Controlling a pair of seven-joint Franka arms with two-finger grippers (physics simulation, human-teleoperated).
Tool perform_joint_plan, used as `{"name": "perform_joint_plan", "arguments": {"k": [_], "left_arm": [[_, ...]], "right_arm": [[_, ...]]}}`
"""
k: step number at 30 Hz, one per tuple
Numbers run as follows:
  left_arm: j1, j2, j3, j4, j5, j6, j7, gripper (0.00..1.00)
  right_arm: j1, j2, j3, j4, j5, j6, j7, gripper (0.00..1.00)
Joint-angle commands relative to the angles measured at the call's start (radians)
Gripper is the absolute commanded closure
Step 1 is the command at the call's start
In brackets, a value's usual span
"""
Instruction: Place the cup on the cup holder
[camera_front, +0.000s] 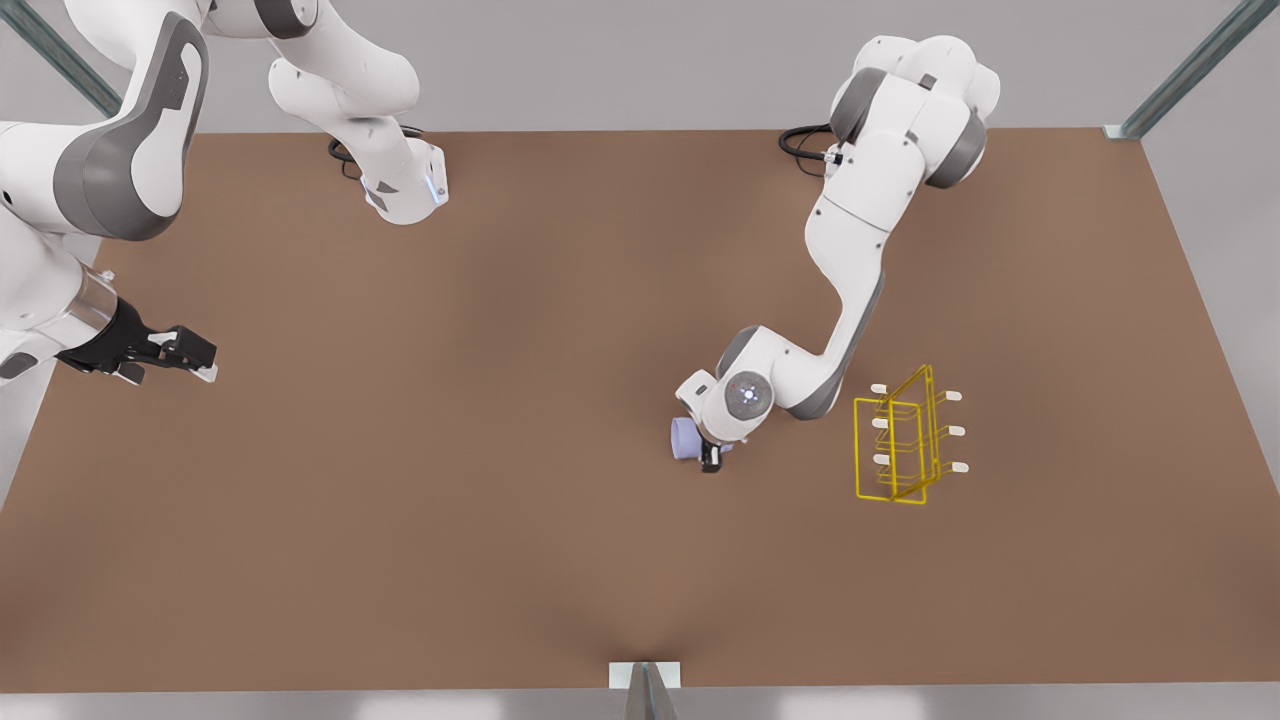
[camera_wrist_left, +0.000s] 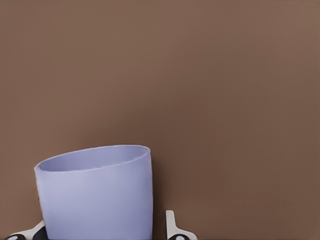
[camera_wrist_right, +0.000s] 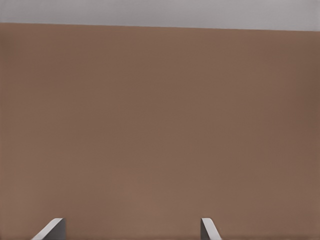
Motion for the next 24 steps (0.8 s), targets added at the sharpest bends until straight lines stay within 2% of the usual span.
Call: {"name": "perform_joint_plan", "arguments": {"k": [1, 4, 14, 17, 20, 24], "left_arm": [[0.000, 0.004, -0.001, 0.000, -0.010, 0.003, -0.012, 0.02], [0.000, 0.006, -0.001, 0.000, -0.010, 0.002, -0.013, 0.13], [0.000, -0.005, -0.001, 0.004, -0.010, -0.015, -0.012, 0.19], [0.009, -0.048, 0.009, 0.008, -0.009, -0.069, -0.006, 0.23], [0.014, -0.180, 0.078, 0.010, -0.009, -0.235, -0.001, 0.27], [0.012, -0.284, 0.182, 0.010, -0.023, -0.379, -0.019, 0.26]], "right_arm": [[0.001, -0.001, 0.000, 0.001, 0.001, 0.002, 0.027, 0.00], [-0.001, -0.001, 0.000, 0.001, -0.001, 0.002, 0.027, 0.00], [0.001, -0.001, 0.000, 0.001, 0.001, 0.015, 0.027, 0.00], [0.001, -0.001, 0.000, 0.001, 0.001, 0.015, 0.027, 0.00], [0.001, -0.001, 0.000, 0.001, 0.001, 0.017, 0.027, 0.00], [0.001, -0.001, 0.000, 0.001, 0.001, 0.017, 0.027, 0.00]]}}
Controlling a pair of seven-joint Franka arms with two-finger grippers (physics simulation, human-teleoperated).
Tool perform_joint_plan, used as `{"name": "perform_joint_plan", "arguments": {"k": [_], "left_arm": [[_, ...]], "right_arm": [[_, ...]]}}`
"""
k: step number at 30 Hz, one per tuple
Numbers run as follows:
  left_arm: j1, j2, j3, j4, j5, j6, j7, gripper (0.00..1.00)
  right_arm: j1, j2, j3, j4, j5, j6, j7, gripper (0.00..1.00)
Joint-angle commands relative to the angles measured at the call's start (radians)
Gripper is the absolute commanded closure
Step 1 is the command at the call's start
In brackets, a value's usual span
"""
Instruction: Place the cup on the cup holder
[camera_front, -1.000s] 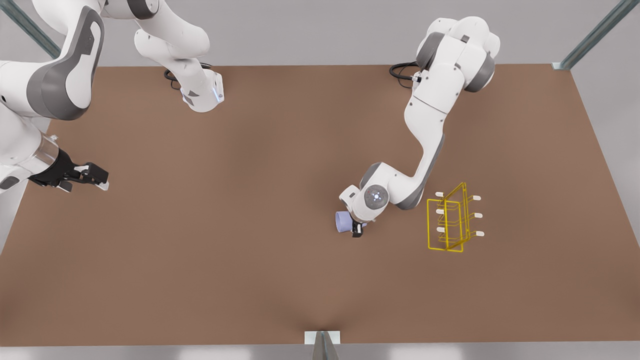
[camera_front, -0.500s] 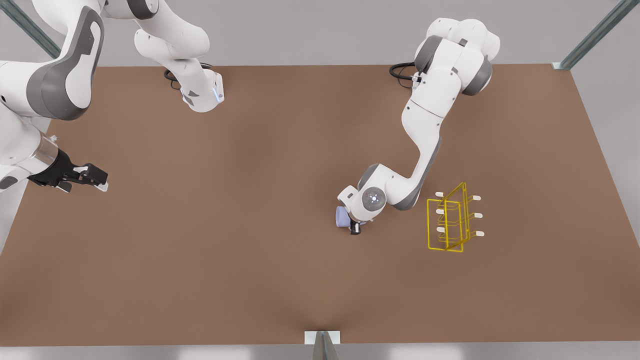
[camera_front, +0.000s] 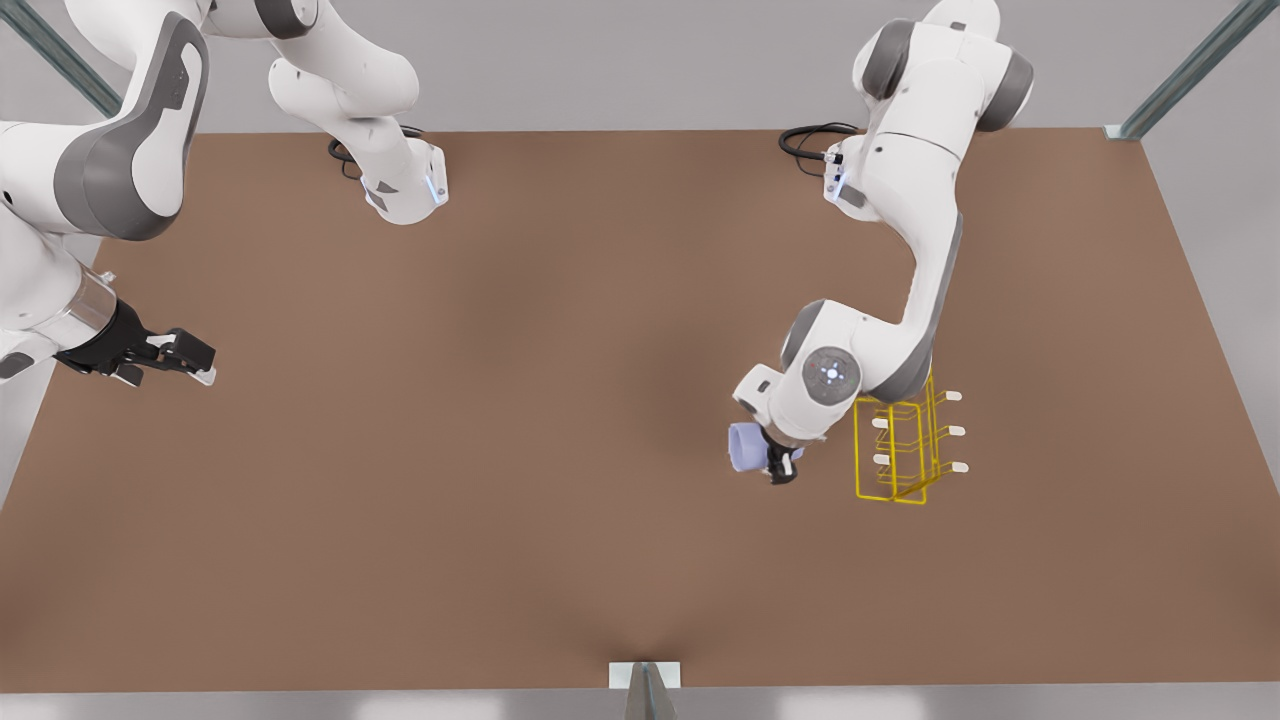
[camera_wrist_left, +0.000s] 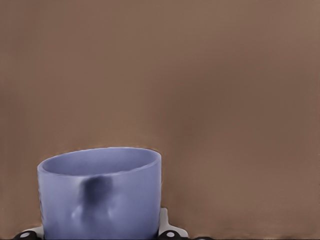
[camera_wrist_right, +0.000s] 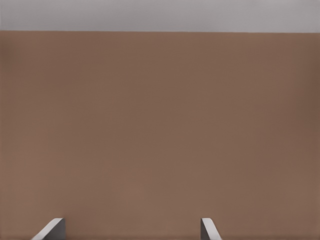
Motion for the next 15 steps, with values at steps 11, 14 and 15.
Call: {"name": "perform_joint_plan", "arguments": {"k": [11, 14, 15], "left_arm": [[-0.182, -0.090, 0.060, 0.120, 0.951, -0.747, -0.115, 0.31], [-0.255, 0.002, 0.060, 0.116, 1.150, -0.904, -0.178, 0.32], [-0.260, 0.021, 0.060, 0.110, 1.182, -0.934, -0.207, 0.32]], "right_arm": [[0.011, -0.001, 0.001, -0.001, 0.001, 0.000, 0.014, 0.00], [0.012, -0.001, 0.004, -0.004, 0.002, -0.002, 0.014, 0.00], [0.014, -0.001, 0.004, -0.003, 0.002, -0.002, 0.014, 0.00]]}}
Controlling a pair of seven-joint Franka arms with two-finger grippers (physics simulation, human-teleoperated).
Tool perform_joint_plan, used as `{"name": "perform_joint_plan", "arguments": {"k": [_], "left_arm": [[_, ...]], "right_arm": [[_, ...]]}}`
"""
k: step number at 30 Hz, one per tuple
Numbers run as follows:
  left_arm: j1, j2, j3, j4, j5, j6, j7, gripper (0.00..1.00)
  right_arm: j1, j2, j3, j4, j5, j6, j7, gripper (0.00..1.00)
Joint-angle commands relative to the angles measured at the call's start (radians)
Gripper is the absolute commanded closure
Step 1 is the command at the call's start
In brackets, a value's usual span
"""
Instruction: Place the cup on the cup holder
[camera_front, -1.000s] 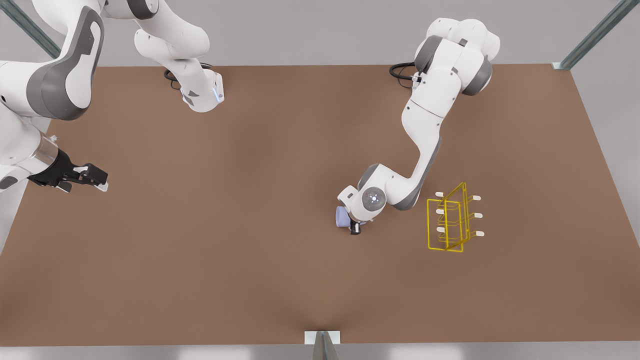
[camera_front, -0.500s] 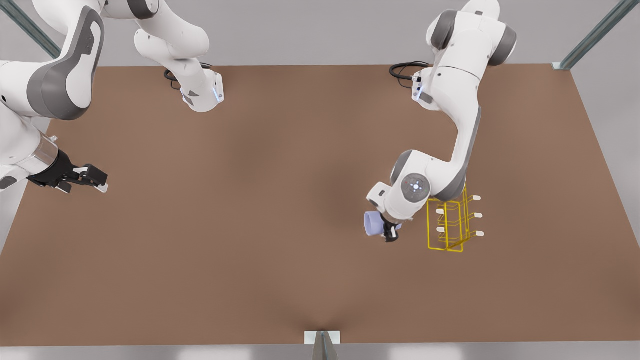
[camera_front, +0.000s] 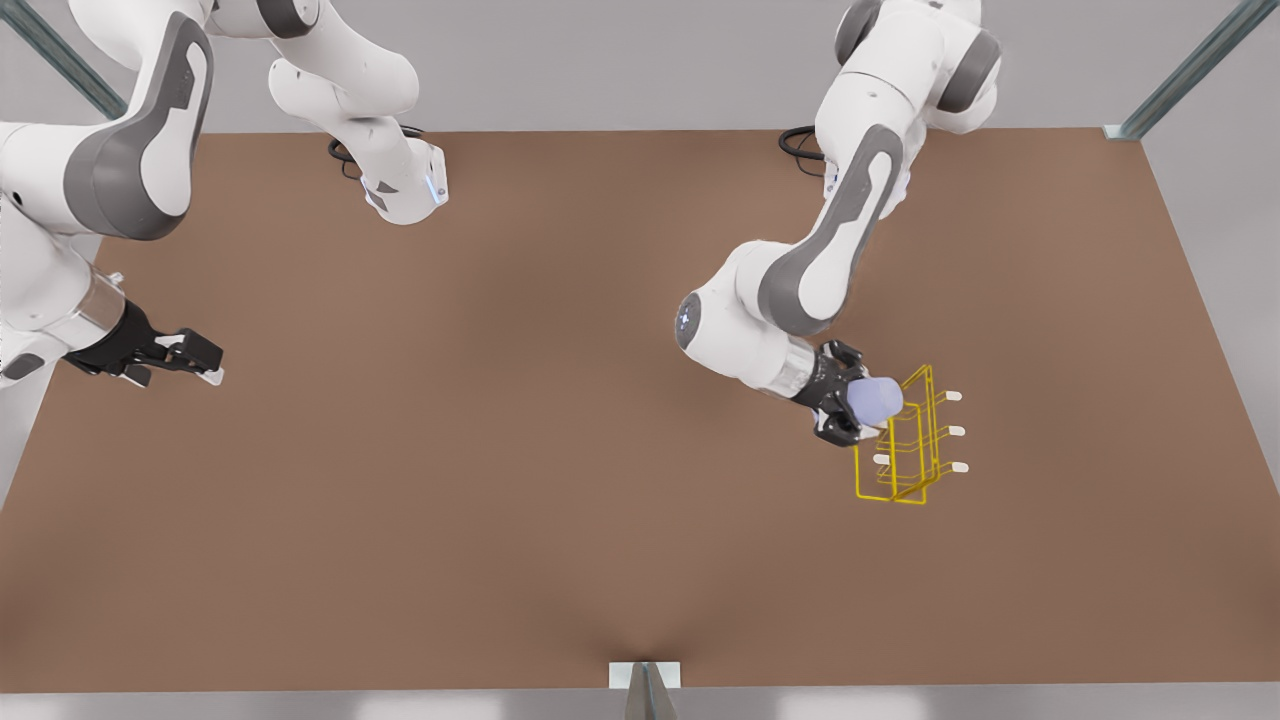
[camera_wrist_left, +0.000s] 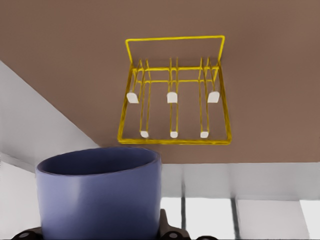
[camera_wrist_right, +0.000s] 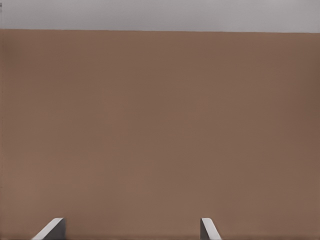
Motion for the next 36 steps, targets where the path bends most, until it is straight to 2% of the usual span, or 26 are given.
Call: {"name": "perform_joint_plan", "arguments": {"k": [1, 5, 18, 23, 36], "left_arm": [[-0.023, 0.038, 0.001, -0.002, 0.182, -0.275, -0.174, 0.32], [-0.023, 0.129, 0.008, -0.005, 0.204, -0.281, -0.329, 0.32], [-0.001, 0.251, 0.048, -0.013, 0.223, -0.278, -0.496, 0.32], [-0.001, 0.252, 0.048, -0.081, 0.217, -0.284, -0.560, 0.32], [0.000, 0.288, 0.048, -0.085, 0.207, -0.281, -0.602, 0.33]], "right_arm": [[0.000, 0.002, 0.000, 0.001, 0.002, 0.000, 0.007, 0.00], [-0.004, -0.001, 0.000, 0.002, 0.002, 0.000, 0.007, 0.00], [-0.001, 0.004, 0.000, 0.002, 0.010, 0.023, 0.007, 0.00], [-0.001, 0.004, 0.000, 0.002, 0.010, 0.024, 0.007, 0.00], [-0.001, 0.016, 0.000, 0.004, 0.008, 0.029, 0.007, 0.00]]}}
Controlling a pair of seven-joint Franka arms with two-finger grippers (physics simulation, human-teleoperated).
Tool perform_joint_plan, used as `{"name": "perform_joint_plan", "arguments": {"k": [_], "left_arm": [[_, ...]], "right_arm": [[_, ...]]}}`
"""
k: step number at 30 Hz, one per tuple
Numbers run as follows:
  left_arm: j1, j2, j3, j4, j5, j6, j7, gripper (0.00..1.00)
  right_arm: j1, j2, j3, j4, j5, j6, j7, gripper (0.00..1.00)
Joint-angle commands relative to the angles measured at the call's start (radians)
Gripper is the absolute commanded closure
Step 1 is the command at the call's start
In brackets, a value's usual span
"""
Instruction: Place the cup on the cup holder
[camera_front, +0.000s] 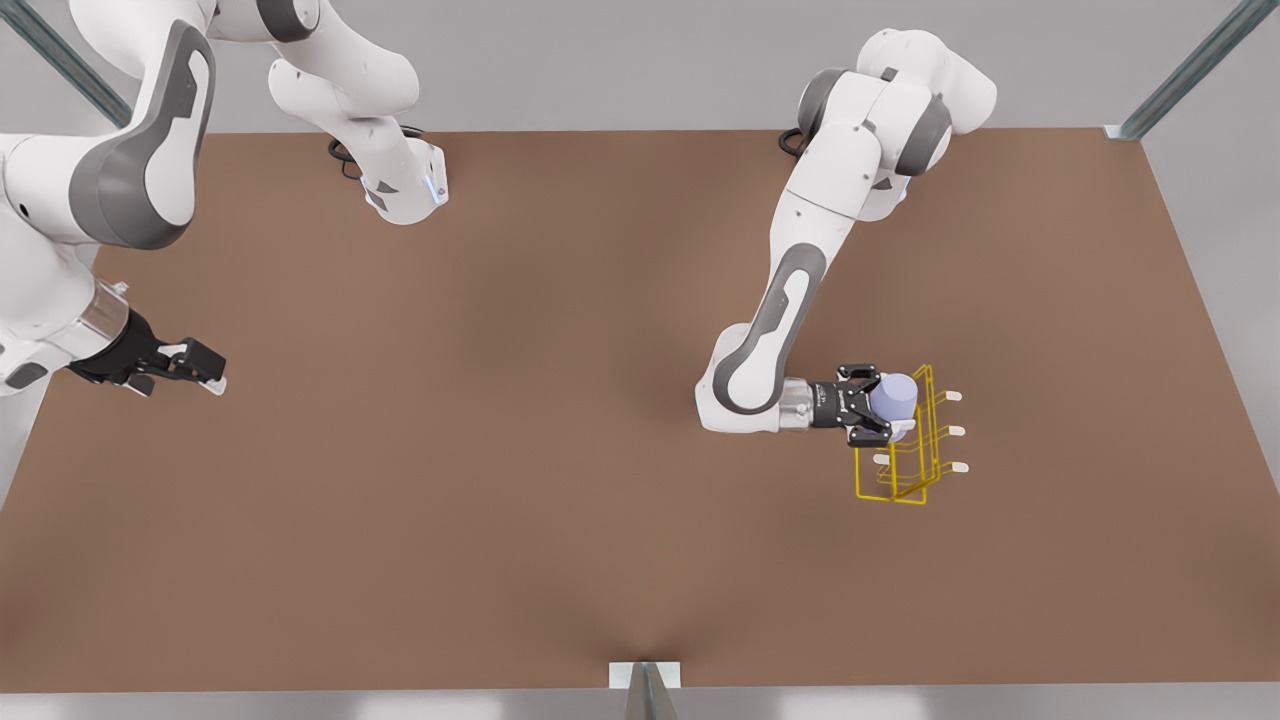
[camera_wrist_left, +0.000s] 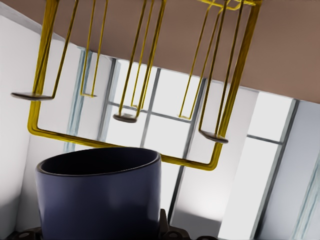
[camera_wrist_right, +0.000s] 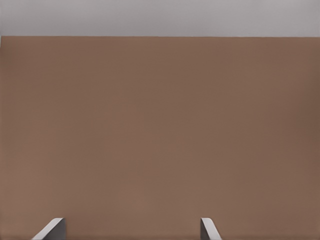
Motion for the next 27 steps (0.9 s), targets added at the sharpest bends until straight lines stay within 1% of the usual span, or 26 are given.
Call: {"name": "perform_joint_plan", "arguments": {"k": [1, 3, 4, 8, 9, 10, 14, 15, 16, 17, 18, 19, 20, 21, 22, 23, 24, 25, 26, 27], "left_arm": [[0.000, -0.001, 0.001, -0.001, -0.006, -0.009, -0.146, 0.33], [0.002, 0.004, 0.001, -0.001, -0.006, -0.010, -0.160, 0.31], [0.002, 0.007, 0.001, -0.003, -0.006, -0.010, -0.165, 0.28], [0.002, 0.006, 0.008, -0.023, -0.006, -0.012, -0.169, 0.28], [0.002, 0.006, 0.011, -0.023, -0.006, -0.012, -0.179, 0.18], [0.002, 0.006, 0.011, -0.023, -0.006, -0.012, -0.180, 0.00], [0.000, 0.004, 0.011, -0.023, -0.006, -0.016, -0.182, 0.00], [0.000, -0.002, 0.011, -0.021, -0.006, -0.044, -0.180, 0.00], [-0.001, -0.027, 0.010, -0.015, -0.006, -0.047, -0.166, 0.00], [-0.006, -0.083, -0.001, -0.006, -0.021, -0.048, -0.162, 0.00], [-0.009, -0.126, -0.001, 0.070, -0.100, -0.048, -0.177, 0.00], [0.000, -0.126, 0.005, 0.194, -0.235, -0.024, -0.202, 0.00], [0.014, -0.126, 0.046, 0.331, -0.451, 0.034, -0.205, 0.00], [0.072, -0.139, 0.077, 0.426, -0.678, 0.086, -0.206, 0.00], [0.140, -0.174, 0.099, 0.468, -0.905, 0.140, -0.252, 0.00], [0.193, -0.226, 0.116, 0.469, -1.087, 0.188, -0.339, 0.00], [0.244, -0.303, 0.110, 0.459, -1.142, 0.226, -0.465, 0.00], [0.318, -0.412, 0.074, 0.367, -1.185, 0.314, -0.544, 0.00], [0.367, -0.474, 0.022, 0.302, -1.176, 0.382, -0.571, 0.00], [0.489, -0.528, -0.108, 0.284, -1.113, 0.395, -0.631, 0.00]], "right_arm": [[0.000, -0.001, 0.000, 0.001, 0.002, 0.001, 0.001, 0.00], [0.000, 0.001, 0.000, 0.001, 0.002, -0.001, 0.001, 0.00], [0.000, 0.001, 0.000, 0.001, 0.002, -0.001, 0.001, 0.00], [0.000, 0.001, 0.000, 0.001, 0.002, -0.001, 0.001, 0.00], [0.000, 0.001, 0.000, 0.001, 0.002, -0.001, 0.001, 0.00], [0.000, 0.001, 0.000, 0.001, 0.002, -0.001, 0.001, 0.00], [0.000, 0.001, 0.000, 0.001, 0.002, 0.001, 0.001, 0.00], [0.000, 0.001, 0.000, 0.001, 0.002, 0.001, 0.001, 0.00], [0.000, 0.001, 0.000, 0.001, 0.002, 0.001, 0.001, 0.00], [0.000, 0.001, 0.000, 0.001, 0.002, 0.001, 0.001, 0.00], [0.000, 0.001, 0.000, 0.001, 0.002, 0.001, 0.001, 0.00], [0.000, 0.001, 0.000, 0.001, 0.002, 0.001, 0.001, 0.00], [0.000, 0.001, 0.000, 0.001, 0.000, 0.001, 0.001, 0.00], [0.000, 0.001, 0.000, 0.001, 0.000, 0.001, 0.001, 0.00], [0.000, 0.001, 0.000, 0.001, 0.000, 0.001, 0.001, 0.00], [0.000, 0.001, 0.000, 0.001, 0.000, 0.001, 0.001, 0.00], [0.000, 0.001, 0.000, 0.001, 0.002, 0.000, 0.001, 0.00], [0.000, 0.001, 0.000, 0.001, 0.002, -0.001, 0.001, 0.00], [0.000, 0.001, 0.000, 0.001, 0.000, 0.000, 0.001, 0.00], [0.000, 0.001, 0.000, 0.001, 0.002, 0.001, 0.001, 0.00]]}}
